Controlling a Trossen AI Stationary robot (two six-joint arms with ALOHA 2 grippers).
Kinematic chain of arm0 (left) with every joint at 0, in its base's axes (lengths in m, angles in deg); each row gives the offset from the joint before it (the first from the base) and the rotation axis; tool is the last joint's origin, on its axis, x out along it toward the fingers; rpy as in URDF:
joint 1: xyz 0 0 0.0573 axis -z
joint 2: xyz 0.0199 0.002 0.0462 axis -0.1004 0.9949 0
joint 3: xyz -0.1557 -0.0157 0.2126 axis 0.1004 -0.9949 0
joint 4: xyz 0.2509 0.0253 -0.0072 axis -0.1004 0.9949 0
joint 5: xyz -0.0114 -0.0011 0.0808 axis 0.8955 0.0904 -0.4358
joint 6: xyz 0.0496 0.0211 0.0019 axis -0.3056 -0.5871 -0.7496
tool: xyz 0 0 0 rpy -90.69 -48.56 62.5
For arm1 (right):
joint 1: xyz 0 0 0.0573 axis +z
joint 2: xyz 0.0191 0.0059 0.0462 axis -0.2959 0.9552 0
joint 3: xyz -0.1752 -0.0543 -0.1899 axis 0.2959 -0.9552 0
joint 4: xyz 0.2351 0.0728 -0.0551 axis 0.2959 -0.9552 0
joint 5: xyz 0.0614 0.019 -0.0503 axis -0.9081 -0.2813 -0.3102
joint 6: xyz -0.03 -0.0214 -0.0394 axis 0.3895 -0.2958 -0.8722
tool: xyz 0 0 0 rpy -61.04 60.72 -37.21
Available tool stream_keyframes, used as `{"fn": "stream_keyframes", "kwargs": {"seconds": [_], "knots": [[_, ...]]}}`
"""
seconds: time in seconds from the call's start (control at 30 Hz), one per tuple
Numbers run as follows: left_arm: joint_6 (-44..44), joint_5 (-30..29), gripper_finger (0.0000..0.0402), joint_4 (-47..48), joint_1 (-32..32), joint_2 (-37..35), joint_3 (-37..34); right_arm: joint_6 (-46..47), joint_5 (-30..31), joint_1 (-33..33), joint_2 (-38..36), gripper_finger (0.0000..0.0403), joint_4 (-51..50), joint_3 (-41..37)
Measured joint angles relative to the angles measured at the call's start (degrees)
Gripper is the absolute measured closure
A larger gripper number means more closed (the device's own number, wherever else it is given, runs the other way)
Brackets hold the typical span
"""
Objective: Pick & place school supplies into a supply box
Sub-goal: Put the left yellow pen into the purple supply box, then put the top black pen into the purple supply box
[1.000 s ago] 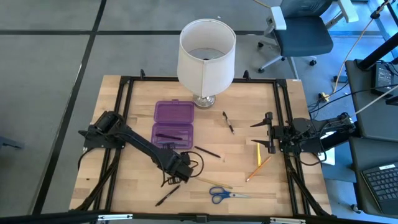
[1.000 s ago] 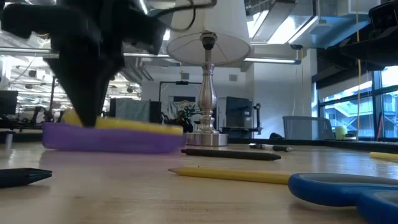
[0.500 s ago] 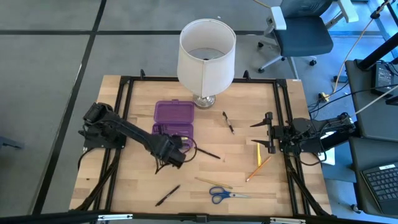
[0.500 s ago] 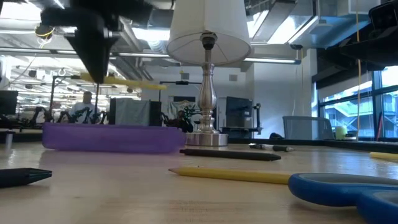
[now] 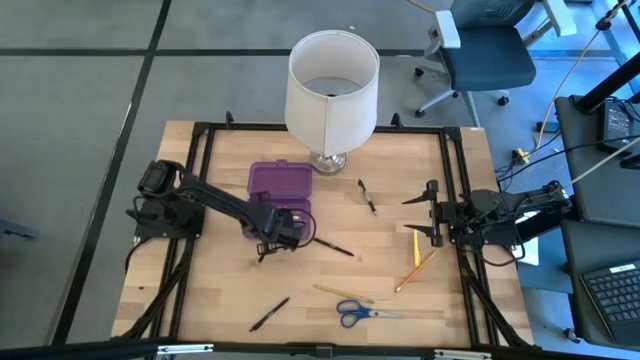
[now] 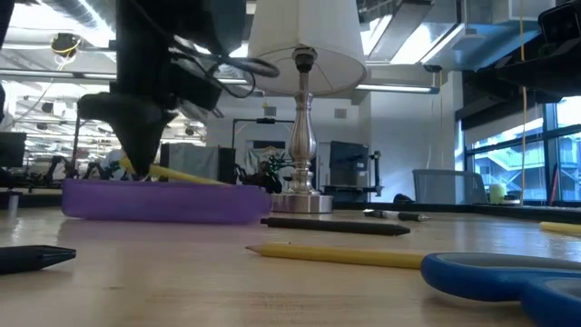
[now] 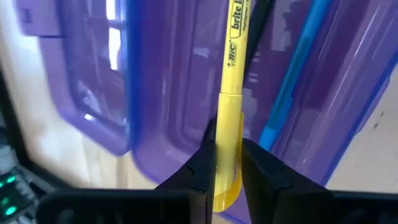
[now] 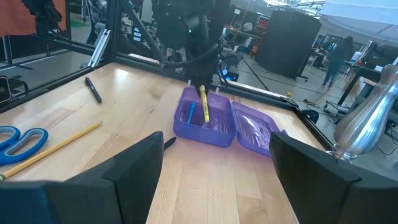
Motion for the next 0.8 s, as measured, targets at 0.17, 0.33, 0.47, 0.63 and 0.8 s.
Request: {"fn": "stream_keyframes", "kwargs": {"seconds": [0.17, 0.33, 0.47, 0.63, 0.8], "knots": [[-2.01, 0.07, 0.0352, -4.10, -1.44, -0.02, -2.39, 0.01, 0.00, -0.01, 0.02, 0.0106, 0.01, 0.00], [-2.92, 1.44, 0.0351, -4.65, -2.15, -0.02, -3.42, 0.01, 0.00, 0.00, 0.02, 0.0106, -0.01, 0.00], [-3.13, 1.50, 0.0341, -5.06, -2.29, -0.02, -3.42, 0.01, 0.00, 0.01, 0.00, 0.0106, 0.01, 0.00], [-4.36, 2.53, 0.0322, -5.17, -2.23, -0.02, -3.42, 0.01, 0.00, 0.00, 0.02, 0.0106, -0.01, 0.00], [-4.35, 2.34, 0.0302, -4.21, -2.25, -0.02, -3.42, 0.01, 0.00, 0.00, 0.00, 0.0106, 0.00, 0.00]]}}
